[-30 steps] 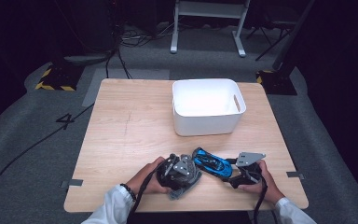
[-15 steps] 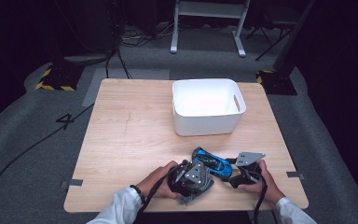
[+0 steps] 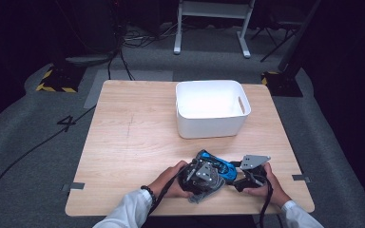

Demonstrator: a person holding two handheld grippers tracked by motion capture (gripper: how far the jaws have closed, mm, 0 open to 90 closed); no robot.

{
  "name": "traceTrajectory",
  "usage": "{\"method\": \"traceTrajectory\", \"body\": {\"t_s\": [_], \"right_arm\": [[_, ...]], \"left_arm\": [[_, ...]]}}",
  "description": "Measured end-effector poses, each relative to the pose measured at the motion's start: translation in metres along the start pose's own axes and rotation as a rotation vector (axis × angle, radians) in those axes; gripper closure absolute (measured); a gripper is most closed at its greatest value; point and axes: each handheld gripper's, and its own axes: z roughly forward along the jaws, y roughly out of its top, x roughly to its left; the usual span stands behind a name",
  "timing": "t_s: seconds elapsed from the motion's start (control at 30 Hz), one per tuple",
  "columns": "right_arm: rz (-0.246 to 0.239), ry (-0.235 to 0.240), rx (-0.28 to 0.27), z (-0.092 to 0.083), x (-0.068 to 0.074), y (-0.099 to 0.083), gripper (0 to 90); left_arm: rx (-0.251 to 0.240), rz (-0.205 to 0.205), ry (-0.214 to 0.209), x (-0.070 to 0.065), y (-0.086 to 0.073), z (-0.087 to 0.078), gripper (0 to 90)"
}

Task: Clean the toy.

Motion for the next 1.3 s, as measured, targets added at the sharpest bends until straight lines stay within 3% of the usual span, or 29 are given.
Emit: {"method": "traceTrajectory", "body": {"t_s": [0.27,0.33,0.4,0.6,0.7,0.77,0.83,0.87,0.97,1.07,1.17,1.2,1.3], "right_arm": [[0.000,0.013,0.002,-0.002,0.000,0.000,26.1],[-0.001,0.015,0.003,-0.002,0.000,-0.001,26.1],[-0.002,0.016,0.002,-0.002,0.000,-0.001,26.2],[-0.005,0.014,0.004,-0.003,0.000,-0.001,26.2],[-0.008,0.015,0.003,-0.003,0.001,-0.001,26.1],[-0.013,0.019,0.003,-0.004,0.001,-0.001,26.2],[-0.017,0.019,0.003,-0.003,0.001,-0.001,26.2],[-0.017,0.019,0.003,-0.003,0.001,-0.001,26.2],[-0.021,0.029,-0.001,-0.002,0.002,0.000,26.2],[-0.030,0.040,-0.003,0.000,0.004,0.002,26.2],[-0.040,0.052,-0.006,0.002,0.007,0.003,26.2],[-0.055,0.065,-0.005,0.004,0.010,0.006,26.2],[-0.072,0.088,-0.008,0.005,0.014,0.008,26.2]], "left_arm": [[0.005,-0.089,0.095,0.020,-0.025,-0.024,68.7],[-0.008,-0.159,0.146,0.032,-0.038,-0.038,68.8],[-0.024,-0.191,0.174,0.038,-0.044,-0.045,68.8],[-0.039,-0.227,0.229,0.047,-0.052,-0.060,69.0],[-0.091,-0.266,0.289,0.049,-0.055,-0.076,69.2],[-0.163,-0.297,0.280,0.051,-0.057,-0.085,69.2],[-0.208,-0.286,0.264,0.050,-0.053,-0.088,69.2],[-0.208,-0.286,0.264,0.050,-0.053,-0.088,69.2],[-0.236,-0.210,0.220,0.039,-0.032,-0.082,69.2],[-0.225,-0.142,0.186,0.030,-0.009,-0.069,69.1],[-0.211,-0.117,0.173,0.025,0.001,-0.060,69.1],[-0.199,-0.093,0.146,0.021,0.012,-0.049,69.1],[-0.188,-0.074,0.115,0.018,0.020,-0.039,69.0]]}}
